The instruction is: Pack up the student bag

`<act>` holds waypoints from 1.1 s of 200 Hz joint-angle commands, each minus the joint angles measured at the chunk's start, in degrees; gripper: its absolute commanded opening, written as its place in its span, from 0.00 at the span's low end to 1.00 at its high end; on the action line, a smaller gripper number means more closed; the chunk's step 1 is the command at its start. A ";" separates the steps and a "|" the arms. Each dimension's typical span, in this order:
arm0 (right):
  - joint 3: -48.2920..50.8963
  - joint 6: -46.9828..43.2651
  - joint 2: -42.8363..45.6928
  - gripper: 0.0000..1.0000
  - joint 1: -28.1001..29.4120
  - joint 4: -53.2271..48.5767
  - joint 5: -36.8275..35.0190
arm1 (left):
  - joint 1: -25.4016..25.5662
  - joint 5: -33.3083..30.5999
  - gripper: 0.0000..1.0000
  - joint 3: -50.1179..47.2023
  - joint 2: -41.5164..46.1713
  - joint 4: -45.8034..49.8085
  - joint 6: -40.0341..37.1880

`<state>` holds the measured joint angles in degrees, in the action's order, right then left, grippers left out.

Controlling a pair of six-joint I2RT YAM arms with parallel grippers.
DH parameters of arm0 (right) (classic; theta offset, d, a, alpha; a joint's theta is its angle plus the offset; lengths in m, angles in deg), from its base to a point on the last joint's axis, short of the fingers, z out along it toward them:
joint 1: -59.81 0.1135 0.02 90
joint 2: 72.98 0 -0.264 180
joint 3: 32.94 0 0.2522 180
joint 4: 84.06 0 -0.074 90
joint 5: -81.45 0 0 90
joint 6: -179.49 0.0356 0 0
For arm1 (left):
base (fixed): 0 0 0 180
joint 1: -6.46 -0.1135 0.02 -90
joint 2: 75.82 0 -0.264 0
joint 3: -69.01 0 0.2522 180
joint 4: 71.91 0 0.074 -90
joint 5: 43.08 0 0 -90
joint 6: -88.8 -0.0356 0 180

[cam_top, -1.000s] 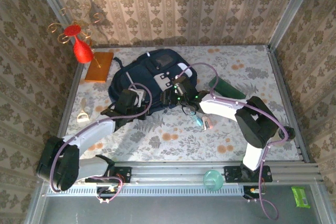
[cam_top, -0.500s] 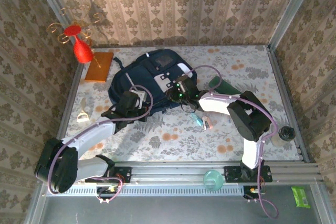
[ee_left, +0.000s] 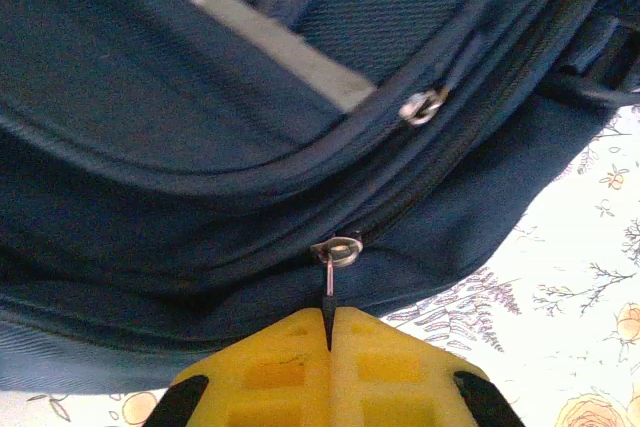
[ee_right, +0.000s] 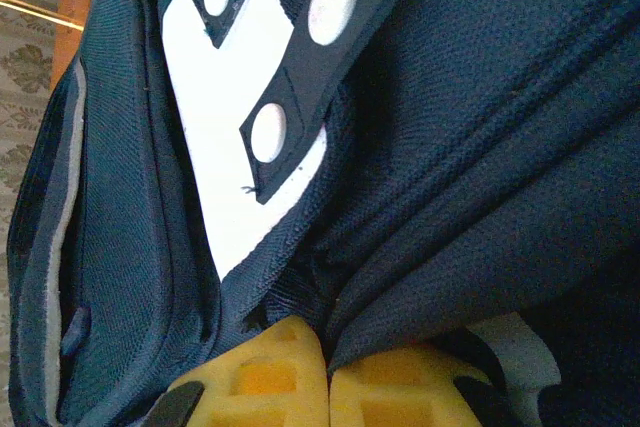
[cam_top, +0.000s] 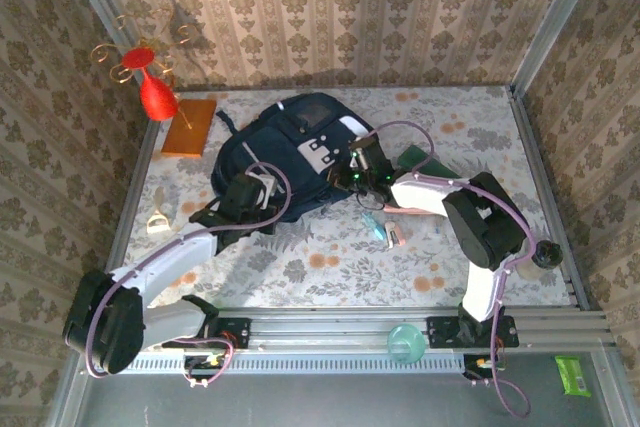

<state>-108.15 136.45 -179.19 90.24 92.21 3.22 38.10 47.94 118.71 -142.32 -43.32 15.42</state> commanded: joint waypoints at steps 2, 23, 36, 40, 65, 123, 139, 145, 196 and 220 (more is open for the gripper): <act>-3.63 -7.93 1.05 0.00 -4.24 -8.22 0.54 | -2.78 -5.38 0.00 0.97 1.46 5.19 -0.88; -7.50 -12.15 -0.76 0.00 -6.02 -13.01 3.64 | -3.42 -3.85 0.00 1.53 1.19 4.97 -0.54; -9.80 -14.37 -2.06 0.00 -7.05 -15.54 5.84 | -3.33 -0.94 0.00 2.02 1.11 4.43 -0.47; -10.29 -14.68 -2.40 0.00 -7.25 -15.99 6.35 | -3.17 0.22 0.00 2.00 1.18 3.94 -0.46; -13.53 -15.82 -4.35 0.08 -8.36 -17.87 8.40 | -1.27 6.71 0.00 1.14 1.55 -0.09 1.17; -16.06 -20.05 1.12 0.40 -7.95 -26.10 1.17 | 3.64 9.78 0.00 1.54 -0.20 -5.90 6.96; -12.73 -19.96 5.00 0.48 -6.97 -25.96 -0.12 | 4.28 9.38 0.00 1.82 -0.64 -6.48 7.34; -11.12 -19.80 6.54 0.51 -6.36 -25.70 -0.30 | 4.36 9.21 0.00 2.00 -0.86 -6.53 7.36; 1.80 -11.95 14.07 0.75 0.28 -18.80 0.80 | 5.00 8.76 0.00 2.46 -2.05 -7.17 6.89; 6.80 -4.50 12.57 0.81 3.36 -9.45 4.38 | 5.12 8.61 0.00 2.38 -2.58 -7.72 6.73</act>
<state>-105.50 123.57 -164.99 91.36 74.22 4.51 42.51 55.57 119.56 -144.48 -48.76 21.71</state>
